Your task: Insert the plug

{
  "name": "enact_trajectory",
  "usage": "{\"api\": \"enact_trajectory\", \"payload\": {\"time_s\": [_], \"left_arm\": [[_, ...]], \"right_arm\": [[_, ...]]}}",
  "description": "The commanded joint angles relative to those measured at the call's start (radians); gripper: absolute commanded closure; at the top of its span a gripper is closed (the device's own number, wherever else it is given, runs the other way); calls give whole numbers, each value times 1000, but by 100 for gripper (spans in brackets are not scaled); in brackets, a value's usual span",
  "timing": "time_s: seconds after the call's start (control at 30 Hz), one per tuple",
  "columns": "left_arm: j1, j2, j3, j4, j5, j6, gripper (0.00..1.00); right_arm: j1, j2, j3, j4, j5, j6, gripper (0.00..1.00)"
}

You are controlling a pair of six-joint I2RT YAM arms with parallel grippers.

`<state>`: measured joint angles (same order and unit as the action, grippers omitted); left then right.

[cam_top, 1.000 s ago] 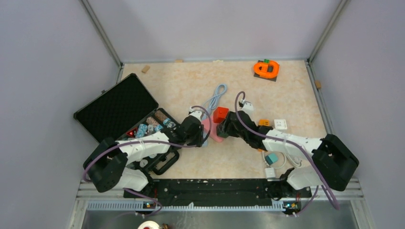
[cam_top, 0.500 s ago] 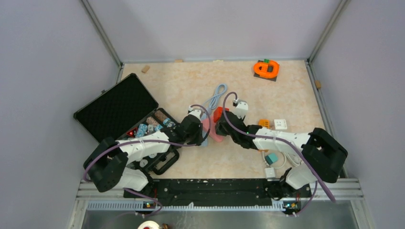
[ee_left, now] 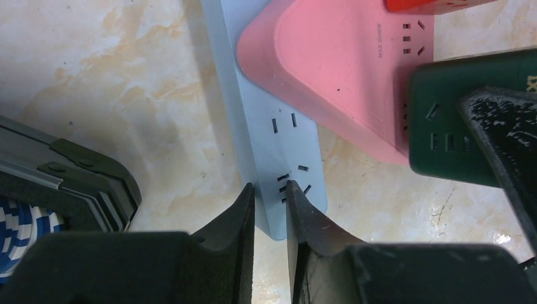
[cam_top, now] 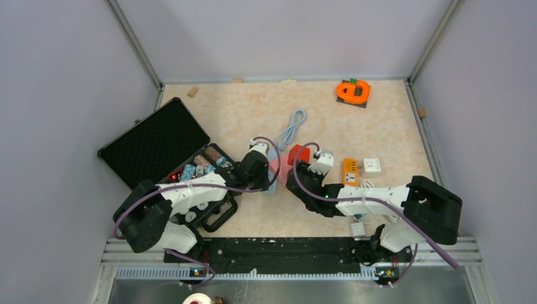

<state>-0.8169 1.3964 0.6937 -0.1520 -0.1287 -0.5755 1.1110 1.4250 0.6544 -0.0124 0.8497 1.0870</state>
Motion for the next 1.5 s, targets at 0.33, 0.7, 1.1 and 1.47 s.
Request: {"api": "enact_trajectory", "payload": {"time_s": [0.33,0.7,1.1,1.47], "left_arm": [[-14,57,-1,63,100,-44,91],[-15,28,9,44,92,-38,90],[-9,-59,103,-56,44,25,50],[24,-292,45,-35,96,29,18]], "right_arm": [[145,361,15,-401,-139,81,100],[146,421,-10,-286,-238,41,100],[109,155,151,-377,-332,-169,29],[-22,-155,246,-441,-535,-359,1]]}}
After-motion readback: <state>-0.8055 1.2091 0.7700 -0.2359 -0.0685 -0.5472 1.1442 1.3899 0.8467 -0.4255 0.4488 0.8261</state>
